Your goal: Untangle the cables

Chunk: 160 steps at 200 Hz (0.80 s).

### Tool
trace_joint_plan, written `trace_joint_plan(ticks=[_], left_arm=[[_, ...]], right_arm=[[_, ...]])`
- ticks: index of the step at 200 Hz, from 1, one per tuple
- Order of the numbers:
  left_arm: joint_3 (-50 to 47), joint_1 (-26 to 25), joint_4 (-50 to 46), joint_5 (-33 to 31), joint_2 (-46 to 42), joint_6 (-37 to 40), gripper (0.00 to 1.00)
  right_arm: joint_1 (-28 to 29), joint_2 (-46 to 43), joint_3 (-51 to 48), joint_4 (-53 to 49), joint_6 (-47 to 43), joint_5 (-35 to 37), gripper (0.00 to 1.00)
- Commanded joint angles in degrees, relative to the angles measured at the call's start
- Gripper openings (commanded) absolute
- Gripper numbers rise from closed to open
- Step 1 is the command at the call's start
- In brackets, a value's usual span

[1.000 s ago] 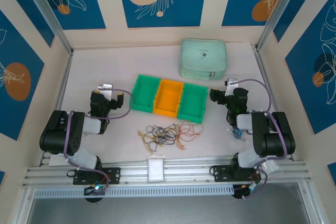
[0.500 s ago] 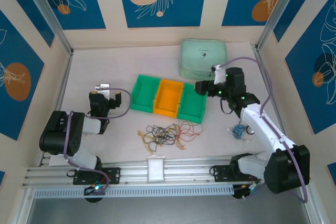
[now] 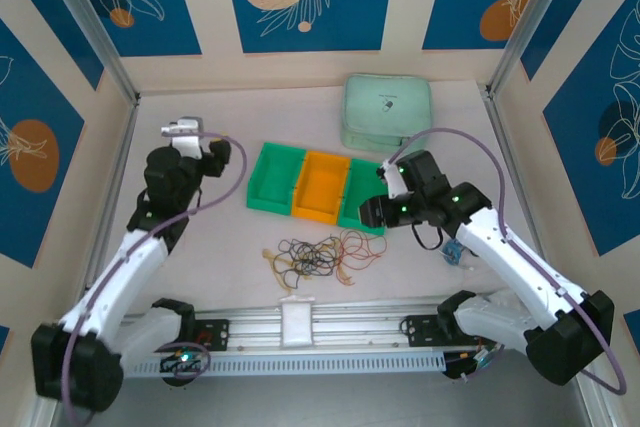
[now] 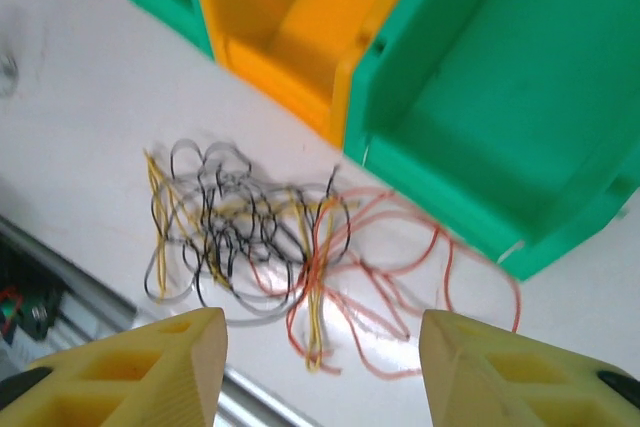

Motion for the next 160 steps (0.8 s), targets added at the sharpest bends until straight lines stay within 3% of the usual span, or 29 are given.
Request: trace_joint_plan(ticks=[1,27,56,107,160], left_arm=[[-3.52,-10.4,-17.7,-0.91,-3.24,-6.64,0.63],[-3.56,-21.56,-24.15,-3.9,-1.65,-10.14,0.63],[-3.68,-27.52,-23.94,-6.11,3.97,-13.28,0.63],[2.22,-28.37,-22.82,-4.44,12.88,-13.96,0.63],[2.54,-28.35,-21.75,-2.51,12.88,-14.3,0.65]], right_arm=[[3.33,0.1,-2.15,-6.25,3.66,2.64,0.51],[7.34,2.13,-3.4,-8.53,3.84,4.89,0.48],[10.34,3.6,-6.11,-6.48,5.54,6.22,0.48],[13.14,8.8,-7.28,-0.87,7.49,8.83,0.49],[13.54,14.42,-7.27,2.66,5.49,11.21,0.49]])
